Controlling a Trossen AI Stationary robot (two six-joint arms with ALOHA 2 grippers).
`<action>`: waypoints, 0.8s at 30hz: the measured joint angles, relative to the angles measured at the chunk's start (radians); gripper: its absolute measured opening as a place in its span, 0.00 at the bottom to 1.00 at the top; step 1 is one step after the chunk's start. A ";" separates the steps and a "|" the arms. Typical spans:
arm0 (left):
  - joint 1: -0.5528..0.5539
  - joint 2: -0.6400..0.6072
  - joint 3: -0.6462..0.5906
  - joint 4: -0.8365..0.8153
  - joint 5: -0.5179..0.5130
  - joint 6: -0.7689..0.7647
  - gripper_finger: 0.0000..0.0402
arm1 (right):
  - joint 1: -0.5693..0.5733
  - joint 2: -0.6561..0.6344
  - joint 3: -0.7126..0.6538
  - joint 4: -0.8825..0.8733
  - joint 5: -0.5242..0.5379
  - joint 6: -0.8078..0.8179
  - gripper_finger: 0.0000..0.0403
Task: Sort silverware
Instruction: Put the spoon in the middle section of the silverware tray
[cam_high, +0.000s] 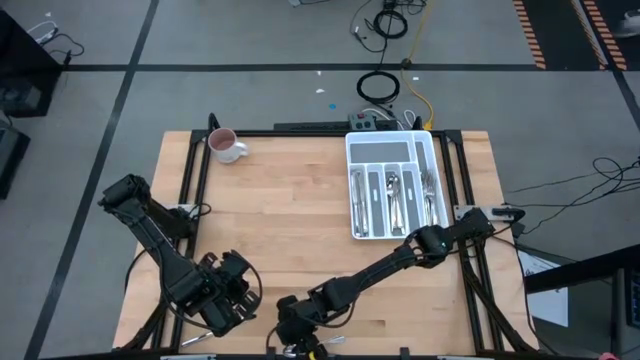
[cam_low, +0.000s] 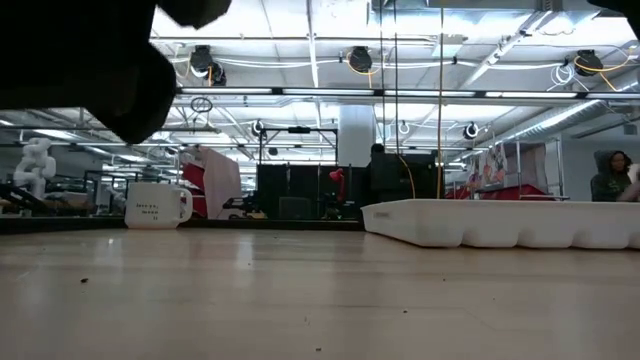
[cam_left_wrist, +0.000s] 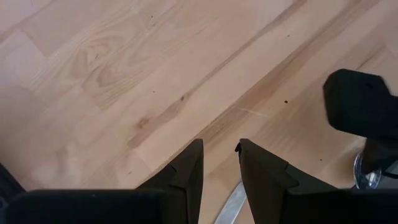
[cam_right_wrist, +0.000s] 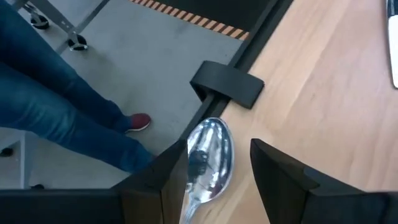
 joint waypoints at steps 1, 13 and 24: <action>0.000 0.000 0.000 0.000 -0.001 -0.001 0.27 | 0.000 0.005 0.000 0.003 0.000 -0.001 0.41; 0.000 0.001 0.000 0.004 -0.007 -0.007 0.27 | 0.001 0.036 -0.001 0.029 -0.004 0.005 0.41; 0.000 0.001 0.000 0.002 -0.015 -0.008 0.27 | 0.003 0.065 0.000 0.002 0.005 0.037 0.41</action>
